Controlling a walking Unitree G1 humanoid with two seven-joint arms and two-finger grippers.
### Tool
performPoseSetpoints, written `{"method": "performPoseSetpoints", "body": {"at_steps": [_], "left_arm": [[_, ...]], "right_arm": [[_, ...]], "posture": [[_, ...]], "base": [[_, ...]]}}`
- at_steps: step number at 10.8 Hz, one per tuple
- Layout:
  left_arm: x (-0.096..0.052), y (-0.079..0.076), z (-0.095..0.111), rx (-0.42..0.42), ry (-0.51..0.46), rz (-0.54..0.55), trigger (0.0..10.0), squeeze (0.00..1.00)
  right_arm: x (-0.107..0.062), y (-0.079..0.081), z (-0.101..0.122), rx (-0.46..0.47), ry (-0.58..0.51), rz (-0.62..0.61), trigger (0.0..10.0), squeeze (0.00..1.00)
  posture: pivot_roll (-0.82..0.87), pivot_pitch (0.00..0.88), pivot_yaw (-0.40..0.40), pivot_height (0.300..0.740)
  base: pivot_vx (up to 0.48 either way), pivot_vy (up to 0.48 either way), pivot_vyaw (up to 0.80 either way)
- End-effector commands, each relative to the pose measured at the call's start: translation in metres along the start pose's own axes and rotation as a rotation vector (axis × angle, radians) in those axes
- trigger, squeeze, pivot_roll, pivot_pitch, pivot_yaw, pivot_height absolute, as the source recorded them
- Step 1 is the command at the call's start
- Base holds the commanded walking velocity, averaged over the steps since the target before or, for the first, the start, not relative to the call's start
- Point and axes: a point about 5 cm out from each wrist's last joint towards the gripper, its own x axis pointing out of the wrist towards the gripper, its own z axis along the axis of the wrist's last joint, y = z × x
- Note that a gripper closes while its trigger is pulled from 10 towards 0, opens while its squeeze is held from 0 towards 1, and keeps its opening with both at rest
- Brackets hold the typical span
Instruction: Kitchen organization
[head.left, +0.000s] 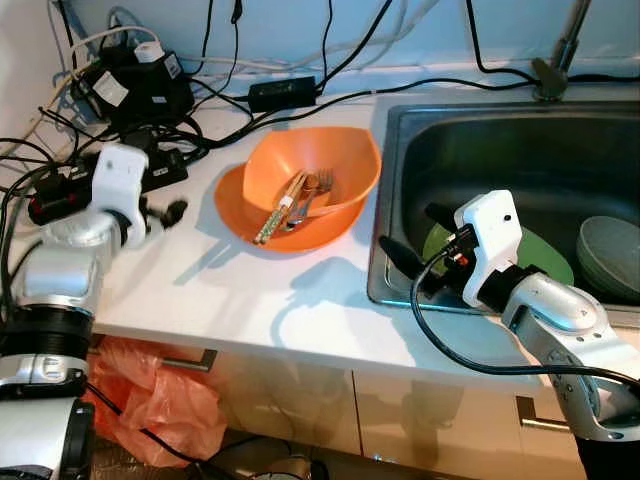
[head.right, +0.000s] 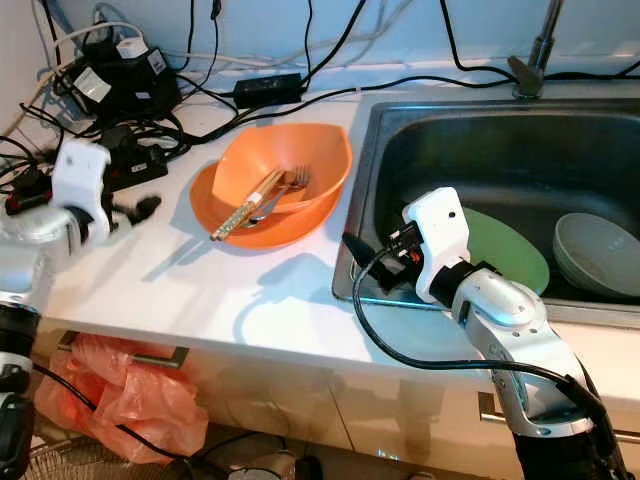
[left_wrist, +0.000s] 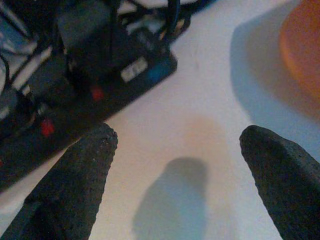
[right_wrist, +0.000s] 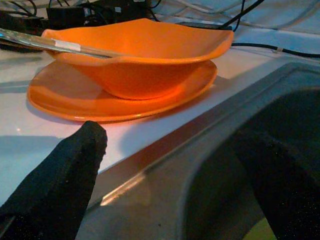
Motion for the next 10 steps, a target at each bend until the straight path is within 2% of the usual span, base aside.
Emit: {"method": "performPoseSetpoints", "body": {"at_steps": [1, 5, 10], "left_arm": [[0.003, 0.001, 0.002, 0.009, -0.007, 0.012, 10.0, 0.00], [0.023, -0.022, 0.001, 0.012, -0.022, -0.019, 10.0, 0.00], [0.032, -0.050, 0.008, 0.034, -0.050, -0.116, 10.0, 0.00]], "right_arm": [[0.003, 0.002, 0.001, 0.002, -0.008, 0.006, 10.0, 0.00], [0.003, 0.002, 0.002, 0.004, -0.016, -0.005, 10.0, 0.00], [0.003, 0.001, 0.003, 0.004, -0.016, -0.012, 10.0, 0.00]], "posture": [[0.11, 0.071, 0.166, 0.740], [0.09, 0.073, 0.177, 0.740], [0.09, 0.078, 0.177, 0.740]], "base": [[0.000, 0.000, 0.00], [0.000, 0.000, 0.00], [0.000, 0.000, 0.00]]}}
